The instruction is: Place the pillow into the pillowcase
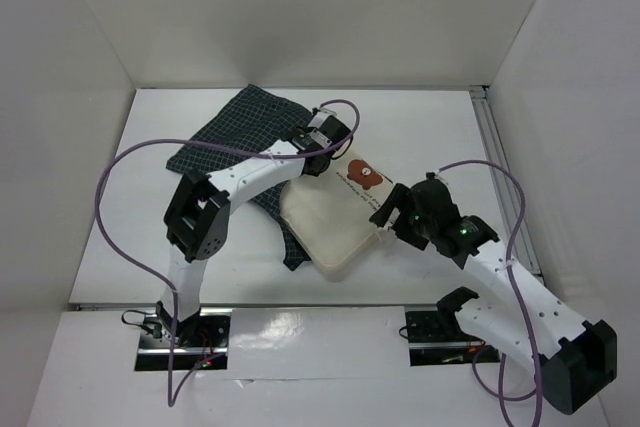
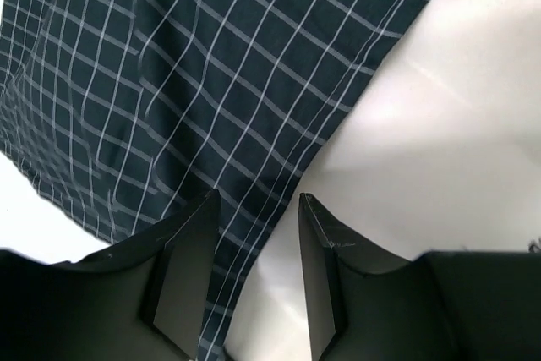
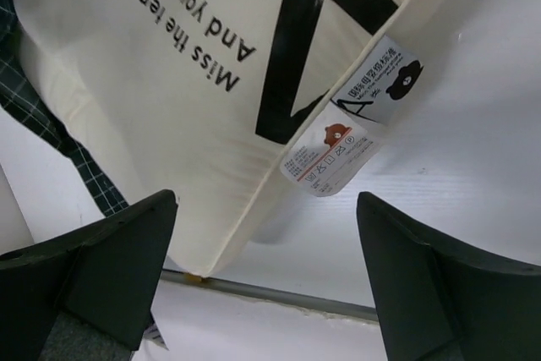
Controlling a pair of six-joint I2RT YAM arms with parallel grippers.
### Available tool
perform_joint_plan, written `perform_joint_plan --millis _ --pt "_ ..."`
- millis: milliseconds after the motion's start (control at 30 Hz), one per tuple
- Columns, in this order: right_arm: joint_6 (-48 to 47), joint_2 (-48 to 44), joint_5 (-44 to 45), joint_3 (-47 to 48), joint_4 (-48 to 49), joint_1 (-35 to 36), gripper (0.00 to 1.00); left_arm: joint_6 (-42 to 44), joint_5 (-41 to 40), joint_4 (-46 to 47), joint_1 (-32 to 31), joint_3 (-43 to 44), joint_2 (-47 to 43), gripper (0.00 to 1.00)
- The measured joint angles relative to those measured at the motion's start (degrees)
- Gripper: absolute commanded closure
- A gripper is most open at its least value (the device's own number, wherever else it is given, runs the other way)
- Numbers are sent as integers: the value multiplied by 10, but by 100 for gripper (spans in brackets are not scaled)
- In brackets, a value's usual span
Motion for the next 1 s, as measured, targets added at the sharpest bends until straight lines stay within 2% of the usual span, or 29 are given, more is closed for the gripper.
perform_joint_plan --millis 167,367,433,500,533,567,600,633,667,700,733,767,867,1000 --pt "12 3 -57 -40 26 -6 0 17 -7 7 7 31 48 46" --pt "30 24 -109 -73 87 -6 0 29 -31 10 12 68 87 49" --pt "41 47 -120 -77 118 -1 0 29 -38 10 13 77 92 56" --pt "59 67 -122 -92 157 8 0 29 -41 9 18 89 97 68" --pt "68 73 -120 -102 176 13 0 29 -40 10 21 92 97 95" --pt "78 77 -117 -113 193 18 0 28 -38 10 26 94 97 100" --pt "85 81 -112 -120 206 21 0 32 -35 9 31 97 97 100" --pt "90 87 -106 -125 223 23 7 38 -28 9 34 99 98 100" --pt "92 99 -98 -126 240 23 43 42 -17 8 38 103 98 100" --pt "88 113 -91 -125 260 24 70 45 -7 7 41 107 98 100" --pt "84 128 -86 -121 271 26 93 49 8 8 42 110 98 100" --pt "81 150 -81 -105 274 27 100 61 30 8 42 112 98 100" --pt "40 200 -58 -22 240 37 100 107 137 24 27 104 85 100" --pt "-21 198 -34 91 159 75 100 134 299 30 3 90 28 100"
